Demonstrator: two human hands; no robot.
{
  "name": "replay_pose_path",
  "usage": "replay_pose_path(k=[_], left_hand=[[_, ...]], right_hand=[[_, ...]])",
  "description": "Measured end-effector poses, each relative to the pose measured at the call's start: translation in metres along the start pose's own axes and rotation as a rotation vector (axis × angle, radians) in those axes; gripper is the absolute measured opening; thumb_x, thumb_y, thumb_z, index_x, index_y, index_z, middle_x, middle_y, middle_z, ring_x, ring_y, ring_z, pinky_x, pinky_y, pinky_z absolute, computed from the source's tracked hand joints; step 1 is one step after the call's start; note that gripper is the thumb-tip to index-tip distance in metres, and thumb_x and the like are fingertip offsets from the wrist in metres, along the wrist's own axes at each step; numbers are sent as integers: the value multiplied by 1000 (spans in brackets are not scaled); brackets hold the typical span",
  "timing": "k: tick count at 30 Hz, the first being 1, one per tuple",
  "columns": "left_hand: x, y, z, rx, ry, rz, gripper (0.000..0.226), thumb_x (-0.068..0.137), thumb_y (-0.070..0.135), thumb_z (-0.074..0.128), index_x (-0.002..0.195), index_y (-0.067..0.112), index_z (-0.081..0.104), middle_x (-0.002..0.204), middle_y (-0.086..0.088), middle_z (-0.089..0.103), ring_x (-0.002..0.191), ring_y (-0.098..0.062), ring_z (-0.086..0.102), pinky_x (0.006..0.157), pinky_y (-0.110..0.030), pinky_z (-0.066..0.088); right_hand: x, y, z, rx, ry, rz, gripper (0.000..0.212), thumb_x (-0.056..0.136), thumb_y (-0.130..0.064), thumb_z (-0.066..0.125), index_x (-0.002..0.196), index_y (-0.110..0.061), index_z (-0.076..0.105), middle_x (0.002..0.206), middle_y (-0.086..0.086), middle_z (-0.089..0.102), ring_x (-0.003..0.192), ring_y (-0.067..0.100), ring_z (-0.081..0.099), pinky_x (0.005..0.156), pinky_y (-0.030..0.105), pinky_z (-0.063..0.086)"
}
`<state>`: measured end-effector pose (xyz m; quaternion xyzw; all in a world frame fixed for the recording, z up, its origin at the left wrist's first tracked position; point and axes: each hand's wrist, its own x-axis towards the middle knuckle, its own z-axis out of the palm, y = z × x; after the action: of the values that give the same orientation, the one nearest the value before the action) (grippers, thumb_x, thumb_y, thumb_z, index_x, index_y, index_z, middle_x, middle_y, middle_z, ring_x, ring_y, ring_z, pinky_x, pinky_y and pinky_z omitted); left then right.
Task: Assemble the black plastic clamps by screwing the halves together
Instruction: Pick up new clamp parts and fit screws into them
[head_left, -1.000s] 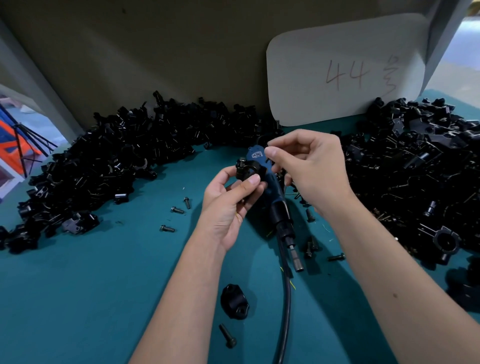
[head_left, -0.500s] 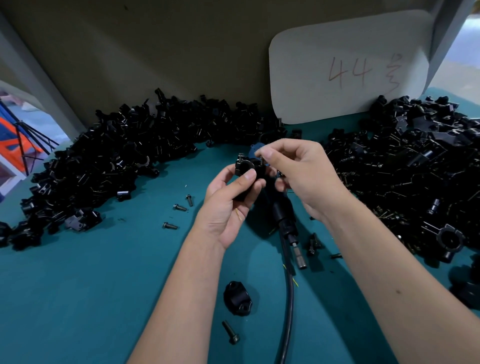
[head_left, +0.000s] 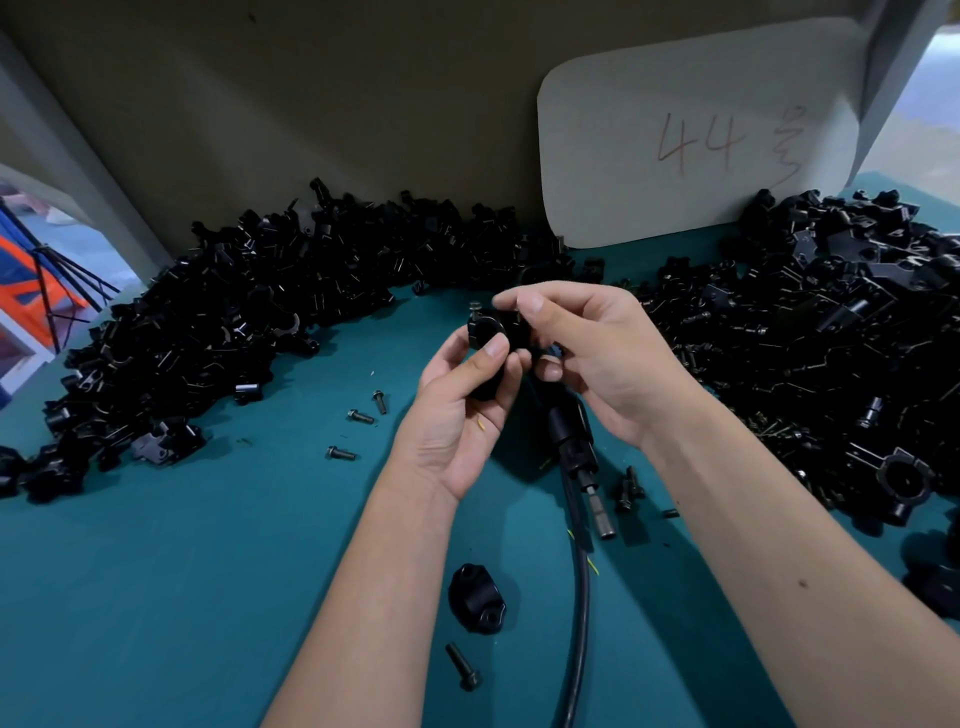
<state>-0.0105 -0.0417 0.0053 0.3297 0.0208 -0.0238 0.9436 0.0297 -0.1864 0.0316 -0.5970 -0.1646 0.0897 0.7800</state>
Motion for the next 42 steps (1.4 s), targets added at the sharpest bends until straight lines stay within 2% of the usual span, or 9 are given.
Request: replay_pose_path(k=[4,10,14,19,23,28,33,37,42], left_hand=[[-1,-1,0,37,-7,11,46,79,2,74,122,3,60,98,-9,73,82,-14,71,72,-17,58],[0,3,1,2,25,26,42,78,0,71,118,4,57,94,-14,73,76,-15,71,68,-17,58],[-2,1,2,54,-15,22,43,80,1,70,121,4,56,93,-10,74,78,-14,70,69,-16,58],[0,1,2,76,-14,30,37,79,1,70,115,4,59,93,-9,74,80,-15,71,70,-16,58],[-1,-1,2,160,-16,42,44,78,2,72,120,4,60,88,-5,71,78,-13,71,71,-17,58],[1,-2,2,151,-9,49,43,78,2,72,118,4,58,90,-6,74,77,-14,71,70,-17,58],[1,-1,2,201,-10,44,42,78,3,73,118,4,60,90,-7,70,78,-14,70,72,-18,58],[1,-1,2,135,-12,49,41,79,2,72,118,4,58,94,-8,74,77,-13,71,71,-18,58],[-1,-1,3,152,-15,50,34,81,5,72,115,5,65,92,-4,73,84,-16,72,75,-20,59]], right_hand=[[3,3,5,-25,93,-52,24,89,-10,79,70,-20,70,72,4,66,56,10,57,47,19,42],[1,4,3,10,3,-54,18,103,-16,62,103,-13,80,88,8,63,67,11,51,53,22,41],[1,2,4,-33,111,-80,19,91,-13,78,73,-17,72,70,6,59,55,12,47,47,21,38],[-1,2,1,-31,19,-48,12,99,-18,69,96,-17,80,75,4,54,62,11,41,46,19,33],[0,2,3,-92,137,-95,23,86,-15,83,70,-14,66,61,-4,61,51,5,51,46,16,40],[-1,5,-1,-81,56,-83,14,97,-24,72,87,-17,78,61,-7,55,54,6,45,47,16,36],[1,8,3,-189,216,-176,33,87,-32,83,65,-21,60,62,-2,55,57,9,49,53,23,43],[-1,4,0,-133,76,-153,13,95,-26,71,89,-18,80,75,6,59,57,10,43,48,21,36],[0,7,5,-166,247,-218,26,80,-17,89,66,-15,67,59,-8,64,51,1,54,49,16,44]])
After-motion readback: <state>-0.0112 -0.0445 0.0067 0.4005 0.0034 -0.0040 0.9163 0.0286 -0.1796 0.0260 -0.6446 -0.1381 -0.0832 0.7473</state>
